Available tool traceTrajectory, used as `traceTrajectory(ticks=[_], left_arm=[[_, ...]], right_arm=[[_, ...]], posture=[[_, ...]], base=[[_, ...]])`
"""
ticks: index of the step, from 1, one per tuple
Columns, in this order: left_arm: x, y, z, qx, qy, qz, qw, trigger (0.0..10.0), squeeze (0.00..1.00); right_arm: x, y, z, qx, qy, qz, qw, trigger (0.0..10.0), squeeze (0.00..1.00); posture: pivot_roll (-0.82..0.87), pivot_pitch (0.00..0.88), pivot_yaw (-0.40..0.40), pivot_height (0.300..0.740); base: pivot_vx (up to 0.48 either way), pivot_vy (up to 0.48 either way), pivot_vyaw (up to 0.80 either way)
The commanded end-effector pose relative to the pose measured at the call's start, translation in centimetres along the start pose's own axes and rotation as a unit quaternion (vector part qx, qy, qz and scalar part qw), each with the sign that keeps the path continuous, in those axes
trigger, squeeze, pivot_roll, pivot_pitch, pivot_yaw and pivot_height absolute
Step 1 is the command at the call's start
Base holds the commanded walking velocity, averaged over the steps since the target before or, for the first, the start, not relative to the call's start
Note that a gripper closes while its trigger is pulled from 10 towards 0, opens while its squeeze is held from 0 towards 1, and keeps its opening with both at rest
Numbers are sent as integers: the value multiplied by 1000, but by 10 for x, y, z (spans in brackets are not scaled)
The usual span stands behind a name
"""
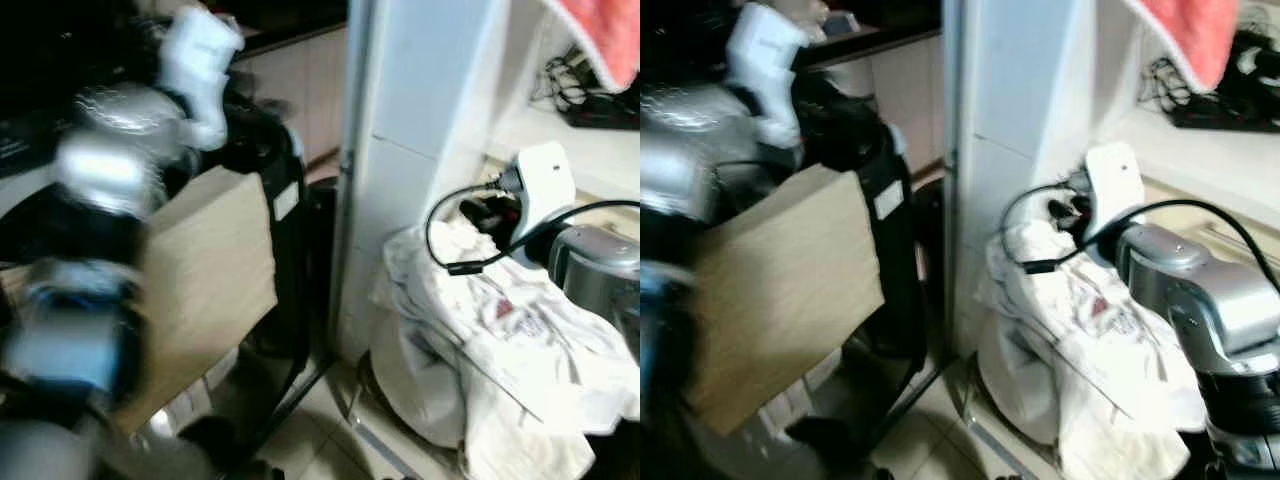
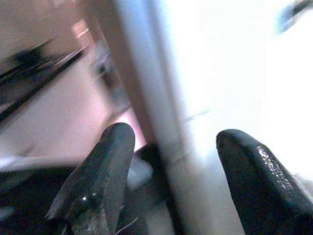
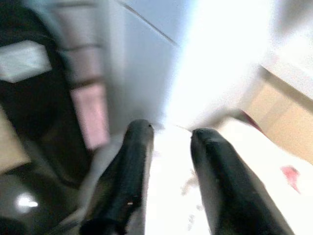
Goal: Clothes washing
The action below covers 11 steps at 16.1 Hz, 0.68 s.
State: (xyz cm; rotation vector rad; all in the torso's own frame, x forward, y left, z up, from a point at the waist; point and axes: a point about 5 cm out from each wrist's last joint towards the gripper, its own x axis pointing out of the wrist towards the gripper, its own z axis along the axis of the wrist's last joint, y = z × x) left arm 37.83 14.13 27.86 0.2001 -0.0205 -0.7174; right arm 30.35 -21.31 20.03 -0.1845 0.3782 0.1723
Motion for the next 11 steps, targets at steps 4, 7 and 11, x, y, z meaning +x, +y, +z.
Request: traceTrajectory(ticks=[4,7,11], left_arm=[[19,-73,-27,-46,-44,-83,995,10000,0],[-3,-114,-60,-20,17,-189,982,10000,0],[-23,-132,-74,-11,56,-241,969,10000,0]], right_arm=[[35,-26,-35,7,45,-26,999,10000,1000],[55,-31,-67,-9,113,6,994,10000,1000],[62,-42,-87,-24,188,-18,982,10000,1000]], posture=[[-86,0,87,740],[-68,19,86,740],[-48,30,73,740]], base=[[0,0,0],[0,0,0],[0,0,0]])
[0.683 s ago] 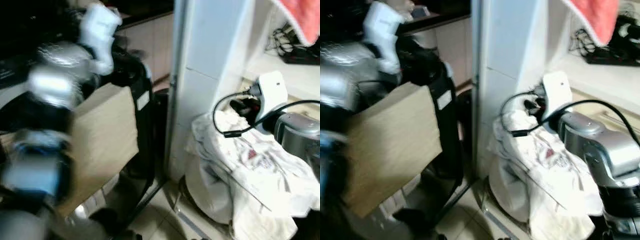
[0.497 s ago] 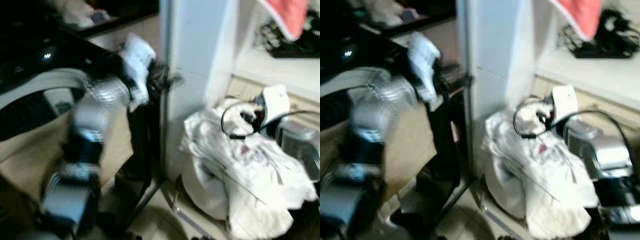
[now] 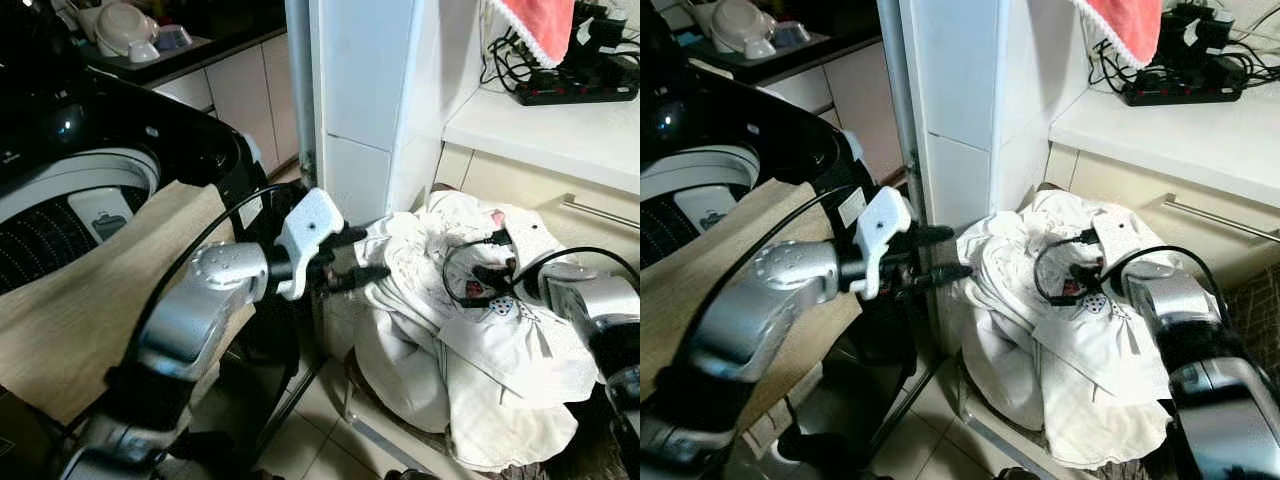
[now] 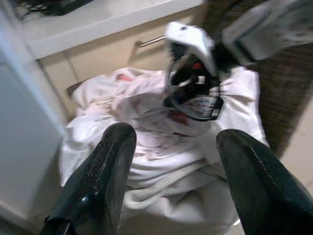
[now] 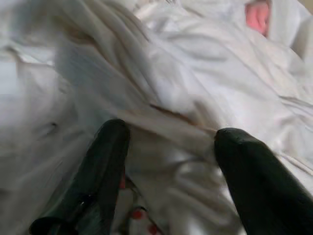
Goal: Clothes washing
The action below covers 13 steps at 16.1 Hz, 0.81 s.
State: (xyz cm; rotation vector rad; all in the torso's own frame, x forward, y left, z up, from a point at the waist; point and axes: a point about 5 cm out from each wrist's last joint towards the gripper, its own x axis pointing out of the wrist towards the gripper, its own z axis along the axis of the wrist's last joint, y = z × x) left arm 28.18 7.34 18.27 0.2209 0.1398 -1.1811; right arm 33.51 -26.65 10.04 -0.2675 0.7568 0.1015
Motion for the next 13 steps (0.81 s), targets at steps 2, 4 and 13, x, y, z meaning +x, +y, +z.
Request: traceTrajectory(ticks=[2,4,13], left_arm=[[-4,-11,-3,-3,21,-38,999,10000,0],[-4,-12,-3,-4,22,-39,999,10000,0],[-8,-19,-5,-14,44,-65,997,10000,0]], right_arm=[[3,1,-2,-19,37,7,999,10000,0],[6,1,-4,-17,49,13,999,8078,0],[7,-1,-1,-29,55,28,998,0,0]], posture=[[-47,29,71,740],[-51,26,71,740],[-54,5,66,740]], base=[[0,0,0],[0,0,0],[0,0,0]])
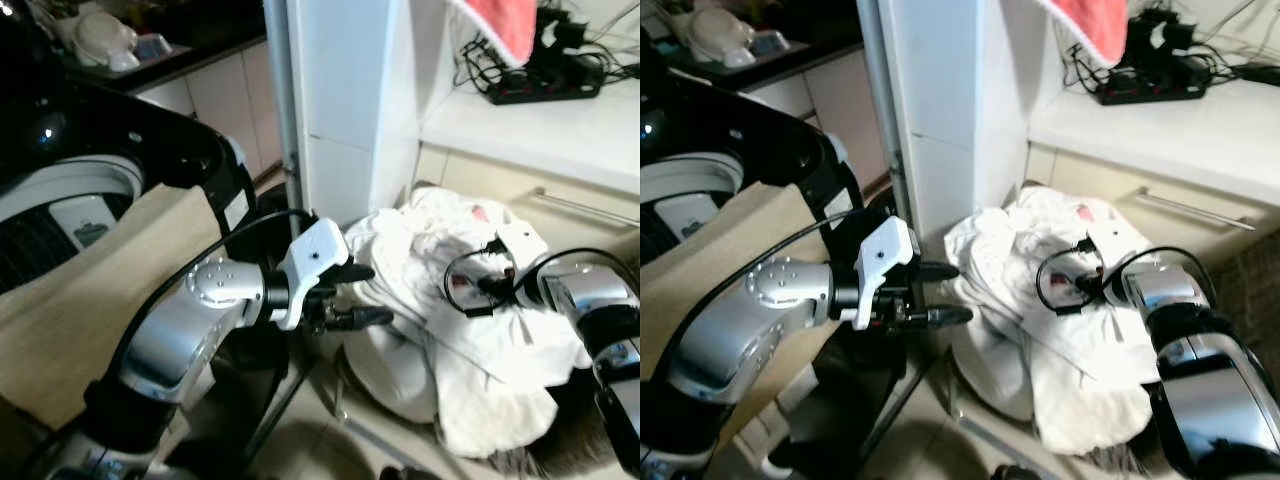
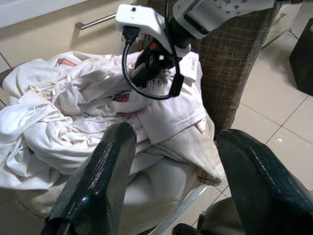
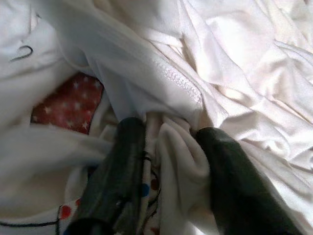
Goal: Clothes washing
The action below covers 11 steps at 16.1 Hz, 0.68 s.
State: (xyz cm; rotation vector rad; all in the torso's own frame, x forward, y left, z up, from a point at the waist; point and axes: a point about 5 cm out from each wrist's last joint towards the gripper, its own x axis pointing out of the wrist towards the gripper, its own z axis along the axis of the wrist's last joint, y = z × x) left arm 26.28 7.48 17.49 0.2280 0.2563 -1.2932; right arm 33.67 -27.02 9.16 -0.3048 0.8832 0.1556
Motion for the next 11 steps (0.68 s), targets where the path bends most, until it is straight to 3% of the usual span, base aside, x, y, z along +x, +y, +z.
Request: traceTrajectory(ticks=[1,7,9,11], left_arm=[[-1,-1,3,7,1,0,1000,10000,0],[0,1,4,9,-2,8,1000,10000,0],[-1,7,6,7,-7,35,999,10000,0],[-1,15,8,2,-25,73,997,10000,0]], right_arm=[[-1,0,6,-4,-8,2,1000,0,0],[-3,-4,11,1,-18,2,1000,0,0],[-5,-8,14,8,-31,-7,999,0,0],[-12,-10,29,78,-77,22,994,0,0]], posture=[[-56,0,65,740],[-58,0,60,740],[-59,0,59,740],[-64,0,52,740]], base=[[0,0,0],[0,0,0],[0,0,0],[0,0,0]])
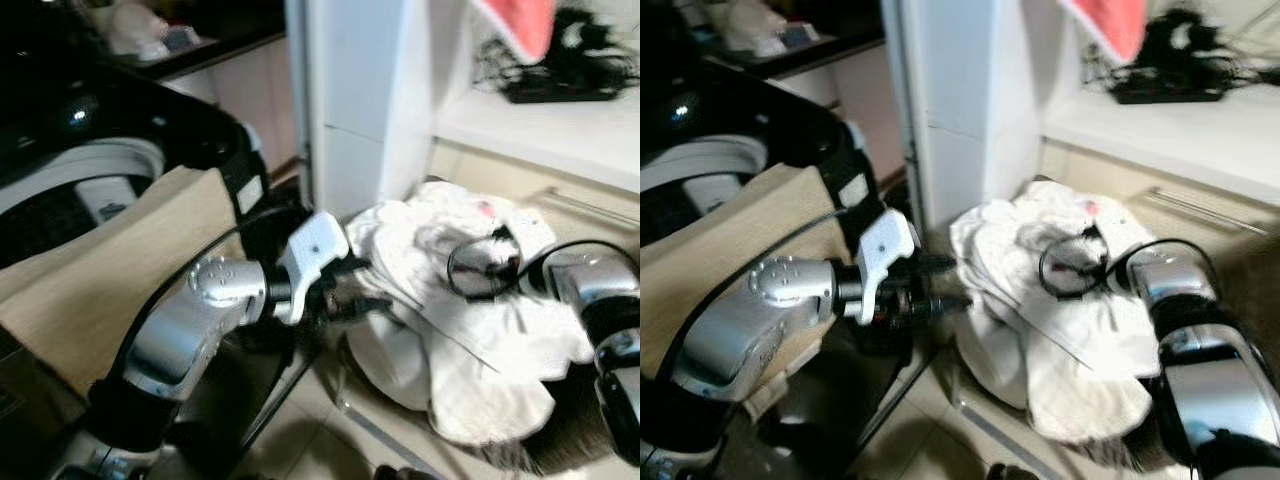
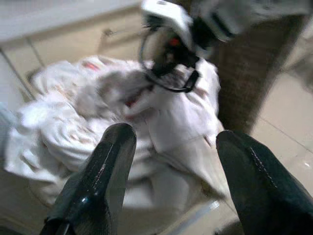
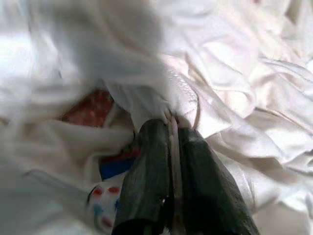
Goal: Clothes washing
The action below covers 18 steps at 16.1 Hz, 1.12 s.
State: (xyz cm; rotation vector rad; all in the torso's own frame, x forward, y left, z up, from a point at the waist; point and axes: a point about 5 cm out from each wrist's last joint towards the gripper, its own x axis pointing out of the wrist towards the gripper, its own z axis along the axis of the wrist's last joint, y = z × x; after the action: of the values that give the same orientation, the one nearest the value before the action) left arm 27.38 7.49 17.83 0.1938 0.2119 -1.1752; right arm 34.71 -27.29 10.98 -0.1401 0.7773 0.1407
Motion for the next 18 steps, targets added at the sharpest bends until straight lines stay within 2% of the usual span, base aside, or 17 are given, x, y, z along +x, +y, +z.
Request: traceTrajectory(ticks=[1,3,4,6,7,9,10,11,12,13,15,16,18], left_arm=[[-1,7,6,7,-15,32,999,10000,0],[1,10,9,-4,-32,53,998,10000,0],[2,11,11,-7,-41,62,997,10000,0],[1,16,18,-2,-62,87,994,10000,0],[1,23,28,-2,-92,115,989,10000,0],[1,29,39,-5,-125,137,983,10000,0],[1,34,56,-15,-174,155,972,10000,1000],[1,36,61,-19,-189,163,968,10000,1000],[2,39,68,-24,-210,175,962,10000,1000],[2,41,81,-21,-248,185,951,10000,1000],[2,42,93,-23,-283,189,940,10000,1000],[1,41,103,-28,-310,179,933,10000,1000],[3,38,114,-39,-338,161,926,10000,1000]], right_arm=[[-7,3,22,54,-50,38,997,0,0],[-16,6,40,124,-103,104,981,0,0],[-24,6,51,141,-131,130,973,0,0],[-47,5,76,142,-190,169,957,0,0],[-70,7,98,143,-240,204,938,0,0],[-89,11,112,135,-271,232,924,0,0],[-116,24,128,101,-306,272,907,0,0],[-125,28,134,93,-319,287,898,0,0],[-141,33,143,82,-343,306,884,0,0],[-171,37,164,94,-393,333,852,0,0],[-193,40,179,108,-426,359,823,0,0],[-200,46,182,102,-430,375,815,0,0],[-203,55,180,84,-422,380,818,0,0]], posture=[[-67,0,50,740],[-70,0,44,740],[-70,0,40,740],[-72,0,36,740],[-79,0,31,740],[-81,0,30,740],[-86,0,28,740],[-86,0,28,740],[-97,0,29,740],[-101,0,27,740],[-106,0,21,740],[-106,0,18,740],[-103,0,11,740]], base=[[0,0,0],[0,0,0],[0,0,0],[0,0,0],[0,0,0],[0,0,0],[0,0,0],[0,0,0],[0,0,0],[0,0,0],[0,0,0],[0,0,0],[0,0,0]])
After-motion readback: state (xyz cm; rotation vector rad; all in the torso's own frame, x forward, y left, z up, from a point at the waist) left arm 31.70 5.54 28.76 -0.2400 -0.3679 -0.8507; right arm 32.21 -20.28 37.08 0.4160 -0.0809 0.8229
